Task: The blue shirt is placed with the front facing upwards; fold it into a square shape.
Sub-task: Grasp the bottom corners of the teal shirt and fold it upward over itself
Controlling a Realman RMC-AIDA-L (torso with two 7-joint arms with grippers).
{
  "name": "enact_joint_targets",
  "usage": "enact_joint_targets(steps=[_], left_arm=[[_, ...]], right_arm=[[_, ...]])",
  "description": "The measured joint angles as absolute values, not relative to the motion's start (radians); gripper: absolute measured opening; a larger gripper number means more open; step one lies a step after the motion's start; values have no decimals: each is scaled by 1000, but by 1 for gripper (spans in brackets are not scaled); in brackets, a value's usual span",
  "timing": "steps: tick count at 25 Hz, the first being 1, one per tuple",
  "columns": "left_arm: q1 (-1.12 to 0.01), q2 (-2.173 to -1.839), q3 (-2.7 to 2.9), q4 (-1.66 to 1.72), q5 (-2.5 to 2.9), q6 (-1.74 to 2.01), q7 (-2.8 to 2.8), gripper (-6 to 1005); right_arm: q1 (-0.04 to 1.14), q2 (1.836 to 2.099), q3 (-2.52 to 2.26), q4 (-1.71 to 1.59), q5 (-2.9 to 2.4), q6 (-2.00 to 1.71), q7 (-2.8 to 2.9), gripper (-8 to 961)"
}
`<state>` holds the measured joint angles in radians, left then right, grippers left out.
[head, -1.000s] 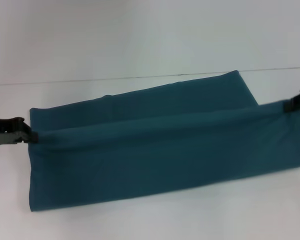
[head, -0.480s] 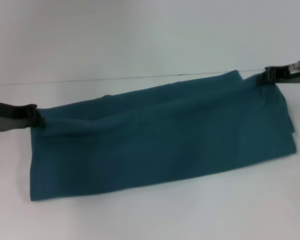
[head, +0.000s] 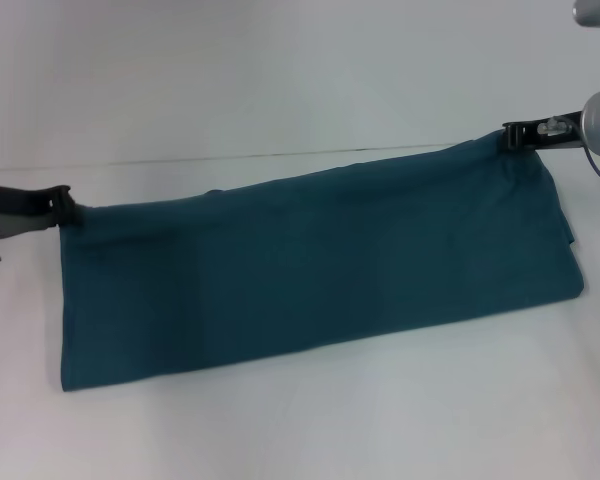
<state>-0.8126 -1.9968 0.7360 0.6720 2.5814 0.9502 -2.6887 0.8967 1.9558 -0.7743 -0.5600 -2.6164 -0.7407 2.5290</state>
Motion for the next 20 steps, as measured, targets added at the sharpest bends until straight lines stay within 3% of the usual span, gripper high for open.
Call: enact_joint_targets(steps=[9, 20], left_arm=[[-858, -2000, 736, 593, 2591, 843, -2682, 42], [-858, -2002, 730, 588, 2591, 814, -2691, 43]], right_arm=[[944, 1979, -786, -483, -2691, -600, 2530, 170], [966, 1982, -787, -476, -2708, -545, 2528, 184]])
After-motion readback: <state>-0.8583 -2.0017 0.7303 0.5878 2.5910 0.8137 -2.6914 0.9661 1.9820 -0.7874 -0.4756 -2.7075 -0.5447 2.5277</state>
